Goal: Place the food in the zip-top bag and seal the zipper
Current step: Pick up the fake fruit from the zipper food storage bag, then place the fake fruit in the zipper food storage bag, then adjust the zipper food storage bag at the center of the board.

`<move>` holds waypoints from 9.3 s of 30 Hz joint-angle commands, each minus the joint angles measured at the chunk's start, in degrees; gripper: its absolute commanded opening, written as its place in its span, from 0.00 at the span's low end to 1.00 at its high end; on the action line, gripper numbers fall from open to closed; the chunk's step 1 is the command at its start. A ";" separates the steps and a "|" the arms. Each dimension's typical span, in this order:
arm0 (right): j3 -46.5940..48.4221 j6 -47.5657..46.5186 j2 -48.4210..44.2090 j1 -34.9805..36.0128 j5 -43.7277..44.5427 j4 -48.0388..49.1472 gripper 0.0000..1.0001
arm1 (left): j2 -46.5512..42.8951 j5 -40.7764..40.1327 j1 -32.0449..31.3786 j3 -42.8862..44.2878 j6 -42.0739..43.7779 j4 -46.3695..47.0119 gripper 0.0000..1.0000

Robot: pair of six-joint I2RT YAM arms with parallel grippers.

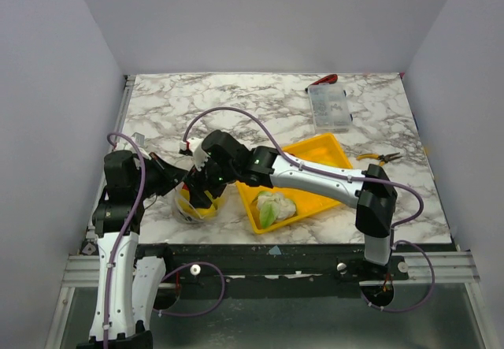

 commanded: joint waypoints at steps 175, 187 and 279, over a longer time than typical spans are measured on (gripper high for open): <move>-14.93 37.19 -4.34 -5.81 1.11 26.13 0.09 | 11.10 -11.18 -9.28 5.87 8.12 12.59 0.56; -13.39 29.36 -6.73 -6.15 1.74 21.46 0.36 | 20.95 -13.55 -12.85 12.98 17.96 8.57 0.00; -40.63 22.64 -11.58 -17.07 10.02 57.31 0.00 | 1.82 -20.22 -9.28 4.40 6.26 -9.85 0.00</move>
